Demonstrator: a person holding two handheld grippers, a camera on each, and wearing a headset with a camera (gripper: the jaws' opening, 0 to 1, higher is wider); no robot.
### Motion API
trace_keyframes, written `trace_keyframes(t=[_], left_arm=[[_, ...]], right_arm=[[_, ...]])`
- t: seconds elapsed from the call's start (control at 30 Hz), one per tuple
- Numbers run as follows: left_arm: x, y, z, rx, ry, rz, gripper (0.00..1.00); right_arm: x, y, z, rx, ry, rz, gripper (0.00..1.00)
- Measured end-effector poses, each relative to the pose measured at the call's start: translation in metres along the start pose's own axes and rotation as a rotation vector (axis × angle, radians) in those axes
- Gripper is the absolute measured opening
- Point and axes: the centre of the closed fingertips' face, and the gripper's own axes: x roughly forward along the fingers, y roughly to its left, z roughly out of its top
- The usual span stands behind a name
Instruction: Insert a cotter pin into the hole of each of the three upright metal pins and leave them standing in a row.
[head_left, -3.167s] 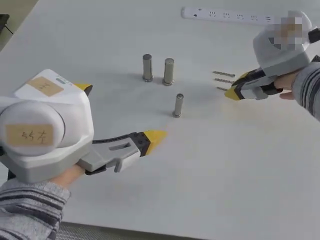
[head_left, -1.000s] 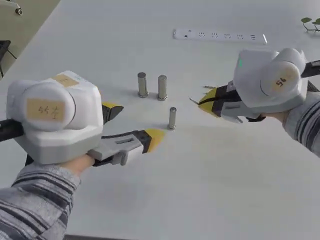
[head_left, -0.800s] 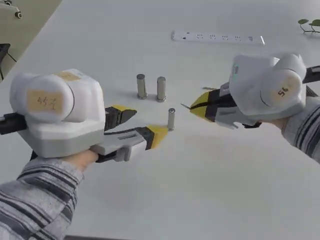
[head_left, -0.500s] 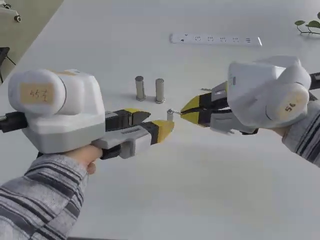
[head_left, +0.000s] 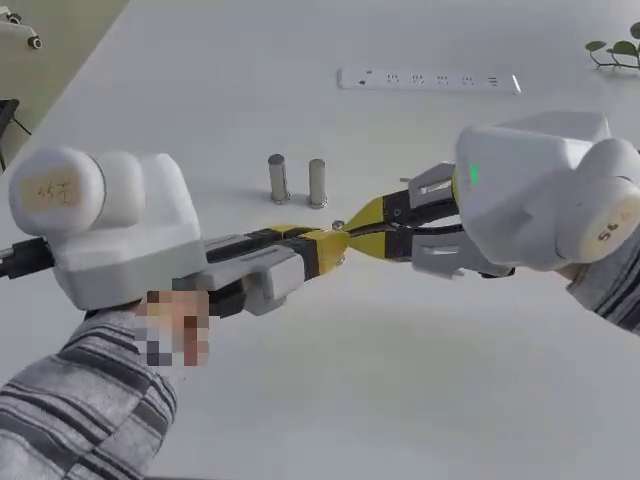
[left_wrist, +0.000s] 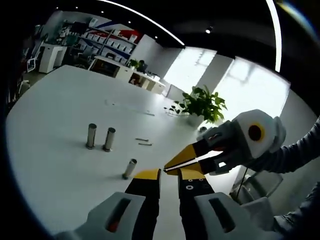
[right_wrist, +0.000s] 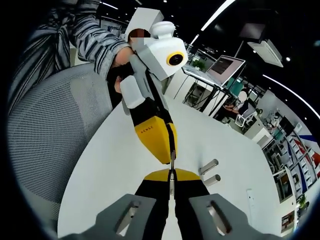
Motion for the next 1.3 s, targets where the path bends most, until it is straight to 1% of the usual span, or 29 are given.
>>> trace_keyframes(t=[0.1, 0.27, 0.47, 0.57, 0.6, 0.63, 0.67, 0.7, 0.77, 0.8, 0.83, 0.87, 0.9, 0.93, 0.97, 1.0, 1.03, 1.07, 1.1, 1.13, 1.17, 1.3], left_arm=[[0.001, -0.001, -0.001, 0.000, -0.003, 0.003, 0.04], [0.000, 0.000, 0.000, -0.016, -0.014, 0.006, 0.00], [-0.001, 0.001, 0.000, -0.017, -0.012, 0.008, 0.00], [-0.002, 0.000, 0.000, 0.006, -0.012, 0.004, 0.00], [-0.002, -0.001, 0.000, 0.032, -0.010, 0.000, 0.00], [-0.002, -0.001, -0.001, 0.046, -0.008, -0.001, 0.00], [-0.002, -0.002, -0.001, 0.057, -0.009, -0.003, 0.00], [-0.002, -0.002, 0.000, 0.107, -0.010, -0.005, 0.00], [-0.002, -0.004, -0.002, 0.144, 0.004, -0.013, 0.00], [-0.002, -0.004, -0.003, 0.163, 0.009, -0.015, 0.00], [-0.002, -0.004, -0.003, 0.198, 0.014, -0.014, 0.00], [-0.003, -0.004, -0.004, 0.218, 0.020, -0.015, 0.00], [-0.003, -0.004, -0.007, 0.256, 0.035, -0.017, 0.00], [-0.003, -0.004, -0.008, 0.268, 0.041, -0.019, 0.00], [-0.004, -0.004, -0.010, 0.283, 0.051, -0.023, 0.00], [-0.004, -0.004, -0.012, 0.307, 0.060, -0.025, 0.00], [-0.005, -0.003, -0.013, 0.345, 0.071, -0.028, 0.00], [-0.006, -0.003, -0.015, 0.366, 0.080, -0.032, 0.00], [-0.006, -0.004, -0.016, 0.394, 0.081, -0.043, 0.00], [-0.007, -0.005, -0.017, 0.408, 0.084, -0.052, 0.00], [-0.008, -0.007, -0.018, 0.427, 0.090, -0.064, 0.00], [-0.010, -0.010, -0.021, 0.485, 0.102, -0.094, 0.00]], right_arm=[[-0.001, 0.001, 0.004, -0.003, -0.010, 0.002, 0.00], [-0.002, 0.002, 0.006, -0.017, -0.010, 0.003, 0.00], [-0.002, 0.003, 0.008, -0.018, -0.011, 0.000, 0.00], [-0.003, 0.003, 0.008, -0.011, -0.014, -0.001, 0.00], [-0.003, 0.004, 0.008, 0.016, -0.014, 0.002, 0.00], [-0.003, 0.005, 0.008, 0.037, -0.012, 0.010, 0.00], [-0.003, 0.005, 0.008, 0.043, -0.010, 0.013, 0.00], [-0.004, 0.005, 0.008, 0.043, -0.013, 0.010, 0.00], [-0.004, 0.008, 0.008, 0.083, -0.016, 0.029, 0.00], [-0.004, 0.008, 0.006, 0.095, -0.012, 0.030, 0.00], [-0.005, 0.007, 0.005, 0.110, -0.009, 0.030, 0.00], [-0.005, 0.008, 0.005, 0.123, -0.014, 0.034, 0.01], [-0.005, 0.009, 0.002, 0.167, -0.016, 0.047, 0.03], [-0.005, 0.010, 0.002, 0.184, -0.019, 0.050, 0.04], [-0.006, 0.011, 0.001, 0.223, -0.032, 0.064, 0.05], [-0.006, 0.011, 0.000, 0.243, -0.032, 0.067, 0.06], [-0.007, 0.013, 0.000, 0.276, -0.044, 0.077, 0.06], [-0.007, 0.015, 0.000, 0.296, -0.050, 0.089, 0.07], [-0.008, 0.016, 0.000, 0.333, -0.061, 0.099, 0.07], [-0.009, 0.018, 0.000, 0.346, -0.070, 0.108, 0.07], [-0.009, 0.019, -0.001, 0.389, -0.082, 0.125, 0.07], [-0.010, 0.022, -0.005, 0.473, -0.103, 0.161, 0.08]])
